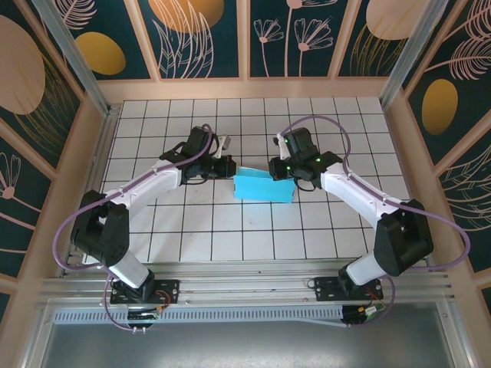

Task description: Fold the paper box

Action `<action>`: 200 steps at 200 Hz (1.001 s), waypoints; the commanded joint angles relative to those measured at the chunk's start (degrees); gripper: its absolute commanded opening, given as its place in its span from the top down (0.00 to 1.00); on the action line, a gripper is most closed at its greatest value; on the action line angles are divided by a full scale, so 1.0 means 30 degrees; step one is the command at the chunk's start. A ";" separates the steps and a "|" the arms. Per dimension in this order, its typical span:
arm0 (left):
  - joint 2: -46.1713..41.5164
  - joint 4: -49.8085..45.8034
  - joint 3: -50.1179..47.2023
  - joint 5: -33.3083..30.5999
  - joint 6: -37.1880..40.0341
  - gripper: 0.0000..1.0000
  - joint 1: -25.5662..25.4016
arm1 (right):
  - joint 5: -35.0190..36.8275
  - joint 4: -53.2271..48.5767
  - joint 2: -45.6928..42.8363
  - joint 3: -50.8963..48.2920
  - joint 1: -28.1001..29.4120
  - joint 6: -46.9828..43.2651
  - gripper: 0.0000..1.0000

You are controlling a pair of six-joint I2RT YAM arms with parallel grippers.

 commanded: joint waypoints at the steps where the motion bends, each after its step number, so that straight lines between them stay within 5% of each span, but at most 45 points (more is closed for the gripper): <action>1: 0.0065 0.1687 -0.0039 0.2112 -0.0604 0.94 -0.0291 | 0.0135 -0.2170 0.0602 -0.0593 0.0367 -0.0112 0.87; 58: 0.0015 0.0275 -0.0214 -0.0889 -0.0064 0.94 -0.0240 | 0.0165 -0.2128 0.0516 -0.0711 0.0396 -0.0101 0.87; 200: -0.0375 -0.0532 -0.0988 -0.2070 0.0746 0.96 -0.0094 | 0.0281 -0.2287 0.0528 -0.0532 0.0458 -0.0075 0.87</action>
